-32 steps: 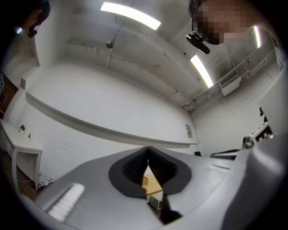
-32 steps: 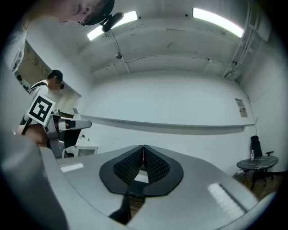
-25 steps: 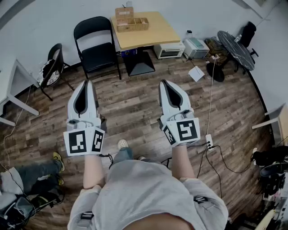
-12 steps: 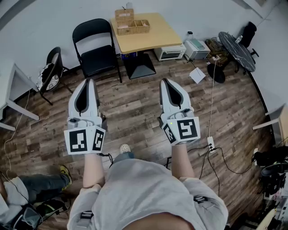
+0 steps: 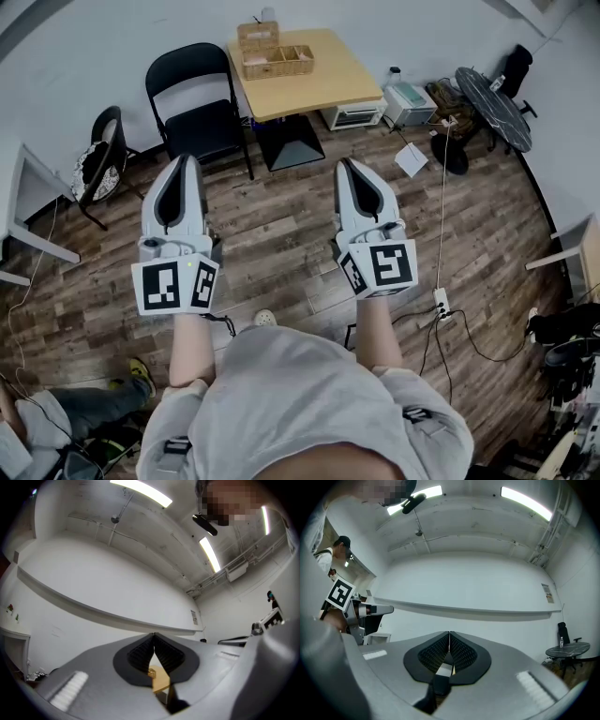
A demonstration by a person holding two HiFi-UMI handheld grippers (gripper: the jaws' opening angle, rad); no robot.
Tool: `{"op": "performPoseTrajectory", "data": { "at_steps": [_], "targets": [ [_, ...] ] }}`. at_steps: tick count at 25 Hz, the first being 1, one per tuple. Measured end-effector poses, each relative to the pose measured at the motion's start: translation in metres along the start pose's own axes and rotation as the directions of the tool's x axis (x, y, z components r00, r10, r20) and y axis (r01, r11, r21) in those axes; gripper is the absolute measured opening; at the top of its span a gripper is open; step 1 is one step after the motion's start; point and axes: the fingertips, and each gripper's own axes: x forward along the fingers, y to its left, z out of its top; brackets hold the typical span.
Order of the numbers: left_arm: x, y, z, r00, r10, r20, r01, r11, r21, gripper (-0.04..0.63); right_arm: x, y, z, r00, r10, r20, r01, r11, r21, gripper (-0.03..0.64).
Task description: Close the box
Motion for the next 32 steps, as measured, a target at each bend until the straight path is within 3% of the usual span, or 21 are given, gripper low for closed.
{"op": "performPoseTrajectory", "data": {
  "at_steps": [12,20,32],
  "targets": [
    [0.027,0.043,-0.022,1.000,-0.007,-0.025,0.006,1.000,-0.028,0.058,0.042,0.009,-0.015,0.999,-0.031,-0.009,0.031,1.000,-0.002,0.005],
    [0.050,0.048,-0.039,0.999,-0.002,-0.032,0.001,1.000,-0.020,0.058,0.067,-0.010,-0.027,0.999,-0.034,-0.011,0.034,0.999,0.002,0.005],
    [0.144,0.058,-0.060,1.000,0.022,-0.002,-0.022,1.000,0.008,0.058,0.162,-0.059,-0.040,1.000,0.017,0.026,-0.017,1.000,-0.004,0.005]
  ]
}}
